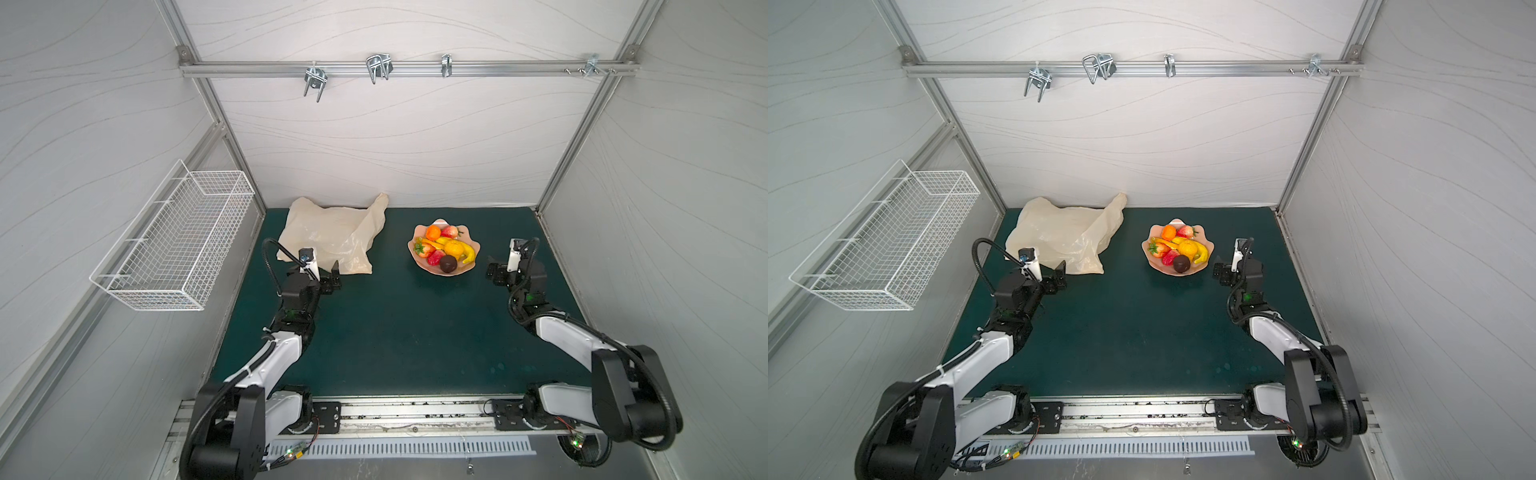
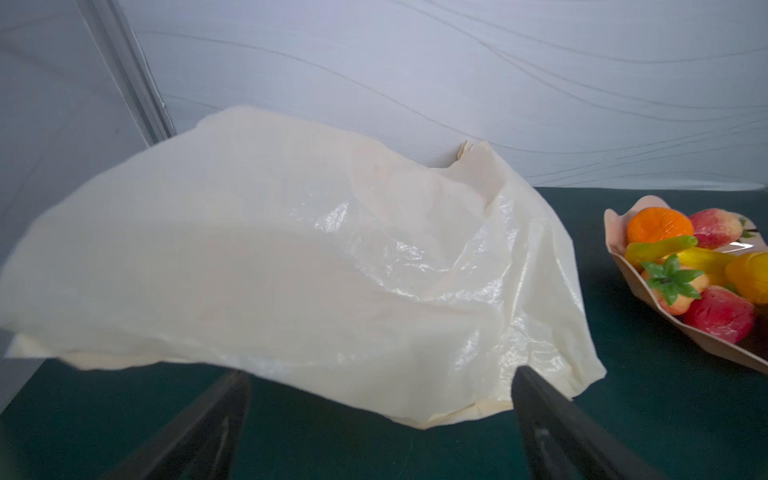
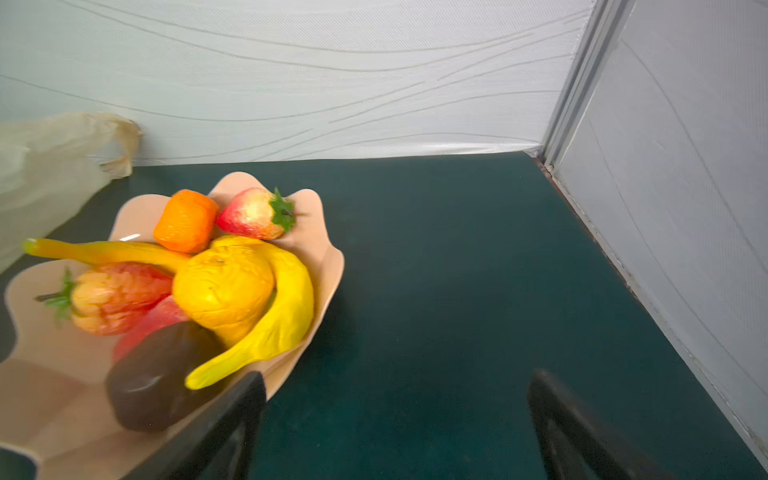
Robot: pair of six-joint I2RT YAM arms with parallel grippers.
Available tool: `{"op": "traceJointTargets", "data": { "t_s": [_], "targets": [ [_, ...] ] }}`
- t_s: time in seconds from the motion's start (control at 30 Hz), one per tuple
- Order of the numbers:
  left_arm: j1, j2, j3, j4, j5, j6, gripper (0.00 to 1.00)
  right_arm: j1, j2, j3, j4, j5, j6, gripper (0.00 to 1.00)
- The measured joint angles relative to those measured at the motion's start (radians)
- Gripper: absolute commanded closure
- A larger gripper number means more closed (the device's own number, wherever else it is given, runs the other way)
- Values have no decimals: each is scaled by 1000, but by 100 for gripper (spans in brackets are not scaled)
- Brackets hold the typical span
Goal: Place the fruits into the plastic bag
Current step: 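Reach the left gripper to the cream bag while the right nears the bowl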
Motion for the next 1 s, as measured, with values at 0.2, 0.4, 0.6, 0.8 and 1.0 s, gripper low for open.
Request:
{"op": "traceJointTargets", "data": {
  "t_s": [0.2, 0.4, 0.6, 0.8, 1.0],
  "targets": [
    [-53, -228, -5, -219, -31, -52, 0, 31, -117, 64, -211, -47, 61, 1],
    [-53, -322, 115, -549, -50, -230, 0, 33, -200, 193, -443, -166, 168, 1],
    [-53, -193, 455, -917, -30, -446, 0, 45, -225, 304, -647, -347, 279, 1],
    [-53, 58, 743, -1149, 19, -513, 0, 90, -235, 353, -807, -480, 341, 1],
    [-57, 350, 980, -1272, 14, -453, 2, 106, -257, 369, -887, -547, 371, 1]
  ]
}}
